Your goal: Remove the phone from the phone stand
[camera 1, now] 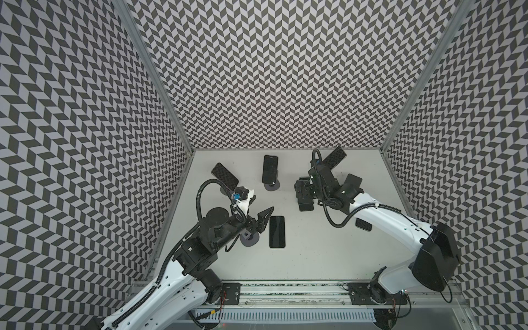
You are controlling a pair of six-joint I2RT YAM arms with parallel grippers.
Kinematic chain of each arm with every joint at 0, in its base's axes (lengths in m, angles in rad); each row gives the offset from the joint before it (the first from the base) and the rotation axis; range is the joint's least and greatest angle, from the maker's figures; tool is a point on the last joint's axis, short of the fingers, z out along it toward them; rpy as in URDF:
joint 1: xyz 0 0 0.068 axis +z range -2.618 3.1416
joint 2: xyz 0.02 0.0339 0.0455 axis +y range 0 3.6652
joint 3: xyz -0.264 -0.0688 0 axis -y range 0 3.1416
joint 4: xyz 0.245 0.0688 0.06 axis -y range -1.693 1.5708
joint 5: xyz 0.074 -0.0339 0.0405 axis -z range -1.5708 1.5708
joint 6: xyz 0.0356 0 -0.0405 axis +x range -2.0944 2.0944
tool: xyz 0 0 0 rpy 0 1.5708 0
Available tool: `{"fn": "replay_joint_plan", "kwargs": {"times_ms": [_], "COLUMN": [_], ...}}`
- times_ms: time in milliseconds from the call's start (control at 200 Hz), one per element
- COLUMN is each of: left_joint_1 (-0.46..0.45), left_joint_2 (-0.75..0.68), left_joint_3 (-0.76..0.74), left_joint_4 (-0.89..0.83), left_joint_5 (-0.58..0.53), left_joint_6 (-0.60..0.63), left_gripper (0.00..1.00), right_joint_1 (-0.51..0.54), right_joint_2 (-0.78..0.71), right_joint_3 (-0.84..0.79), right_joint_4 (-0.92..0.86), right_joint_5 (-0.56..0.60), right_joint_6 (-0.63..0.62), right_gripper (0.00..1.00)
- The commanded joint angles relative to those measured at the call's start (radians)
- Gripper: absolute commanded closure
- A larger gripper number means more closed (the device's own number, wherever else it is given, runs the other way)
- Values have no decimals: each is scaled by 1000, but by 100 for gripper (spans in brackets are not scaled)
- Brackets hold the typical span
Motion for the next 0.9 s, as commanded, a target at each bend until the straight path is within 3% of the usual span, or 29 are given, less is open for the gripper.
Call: {"fn": "replay_joint_plan", "kwargs": {"times_ms": [0,896], "left_joint_1": [6,7], "left_joint_2": [6,86], "left_joint_3": [-8,-1], "left_joint_4": [35,103], "left_joint_5": [20,32], "left_joint_6": [-16,-28], "left_gripper": [15,15], "right_joint_1": [9,8], "right_joint_2": [-21,-47], "right_joint_3": [-11,-33], "right_joint_4": [49,81], "right_joint_5": [6,25], "right_joint_6": [-20,-76], "right_gripper": [9,7]}}
